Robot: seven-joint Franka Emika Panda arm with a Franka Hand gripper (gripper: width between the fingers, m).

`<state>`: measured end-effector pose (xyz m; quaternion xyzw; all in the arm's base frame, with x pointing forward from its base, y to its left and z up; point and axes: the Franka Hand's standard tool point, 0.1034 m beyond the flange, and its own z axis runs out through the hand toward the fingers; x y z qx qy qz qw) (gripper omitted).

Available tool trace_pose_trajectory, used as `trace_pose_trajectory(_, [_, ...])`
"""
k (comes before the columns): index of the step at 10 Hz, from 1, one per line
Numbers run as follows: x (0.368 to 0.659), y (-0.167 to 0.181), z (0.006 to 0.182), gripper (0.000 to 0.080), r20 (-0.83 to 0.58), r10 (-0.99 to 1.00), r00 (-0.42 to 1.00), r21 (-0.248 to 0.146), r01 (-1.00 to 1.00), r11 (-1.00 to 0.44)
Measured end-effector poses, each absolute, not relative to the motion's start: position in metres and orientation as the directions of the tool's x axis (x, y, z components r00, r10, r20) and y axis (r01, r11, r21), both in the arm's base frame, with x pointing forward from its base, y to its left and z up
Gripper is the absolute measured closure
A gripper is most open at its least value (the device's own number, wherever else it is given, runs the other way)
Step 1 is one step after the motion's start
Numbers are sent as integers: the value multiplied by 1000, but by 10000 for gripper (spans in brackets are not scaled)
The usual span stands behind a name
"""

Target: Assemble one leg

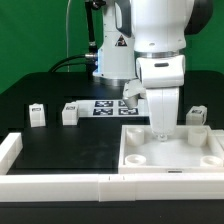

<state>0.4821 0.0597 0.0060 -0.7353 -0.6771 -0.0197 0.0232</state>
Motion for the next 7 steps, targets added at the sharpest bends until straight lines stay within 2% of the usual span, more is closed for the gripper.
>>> trace_pose_trajectory(2, [482, 59, 6, 372, 60, 995, 83, -8, 997, -83])
trace_pose_trajectory(3, [482, 59, 6, 372, 60, 995, 83, -8, 997, -83])
trace_pose_trajectory(4, [482, 59, 6, 216, 60, 995, 84, -8, 996, -83])
trace_pose_trajectory(5, [482, 59, 6, 163, 60, 995, 84, -8, 996, -83])
trace_pose_trajectory(7, [482, 59, 6, 154, 60, 995, 84, -9, 996, -84])
